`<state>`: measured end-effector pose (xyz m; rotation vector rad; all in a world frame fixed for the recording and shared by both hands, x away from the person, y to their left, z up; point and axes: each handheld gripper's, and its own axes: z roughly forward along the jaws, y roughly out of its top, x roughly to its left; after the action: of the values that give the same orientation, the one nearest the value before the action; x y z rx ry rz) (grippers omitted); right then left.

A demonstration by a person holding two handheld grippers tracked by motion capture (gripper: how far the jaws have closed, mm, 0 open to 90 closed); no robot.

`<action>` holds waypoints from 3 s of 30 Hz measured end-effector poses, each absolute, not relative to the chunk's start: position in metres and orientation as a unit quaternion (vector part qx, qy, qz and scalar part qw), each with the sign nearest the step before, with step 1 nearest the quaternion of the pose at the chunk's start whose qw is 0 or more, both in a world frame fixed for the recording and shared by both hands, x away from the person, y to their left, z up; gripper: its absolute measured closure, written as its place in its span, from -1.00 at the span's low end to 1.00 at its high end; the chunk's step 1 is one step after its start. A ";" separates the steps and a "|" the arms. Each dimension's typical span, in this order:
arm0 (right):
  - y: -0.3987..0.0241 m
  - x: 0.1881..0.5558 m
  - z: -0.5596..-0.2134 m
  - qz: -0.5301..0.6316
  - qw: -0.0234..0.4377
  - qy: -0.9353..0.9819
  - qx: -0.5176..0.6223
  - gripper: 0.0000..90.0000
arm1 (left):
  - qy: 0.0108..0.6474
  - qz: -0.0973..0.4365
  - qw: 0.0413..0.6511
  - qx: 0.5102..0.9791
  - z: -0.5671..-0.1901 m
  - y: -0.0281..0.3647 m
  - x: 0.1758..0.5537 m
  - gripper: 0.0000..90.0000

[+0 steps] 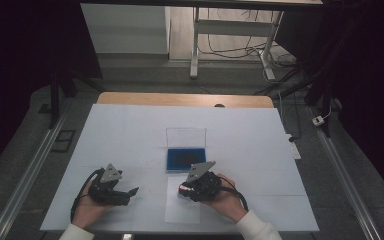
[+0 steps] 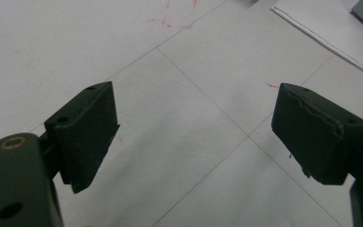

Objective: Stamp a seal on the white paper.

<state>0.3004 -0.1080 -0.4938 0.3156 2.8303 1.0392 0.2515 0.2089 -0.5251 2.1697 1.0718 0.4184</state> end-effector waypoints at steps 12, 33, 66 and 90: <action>-0.108 0.301 -0.496 0.341 0.053 0.933 0.104 0.54 | 0.410 0.160 0.334 0.833 -0.525 0.209 0.251 -0.65; -0.102 0.299 -0.494 0.318 0.064 0.940 0.102 0.55 | 0.407 0.159 0.330 0.837 -0.526 0.207 0.251 -0.64; -0.098 0.299 -0.497 0.299 0.062 0.946 0.108 0.57 | 0.406 0.157 0.323 0.840 -0.527 0.205 0.251 -0.64; -0.099 0.299 -0.495 0.306 0.063 0.945 0.102 0.56 | 0.409 0.156 0.330 0.836 -0.526 0.207 0.252 -0.65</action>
<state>0.2990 -0.0995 -0.4950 0.3091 2.8547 0.9237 0.2518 0.2072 -0.5256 2.1874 1.0687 0.4092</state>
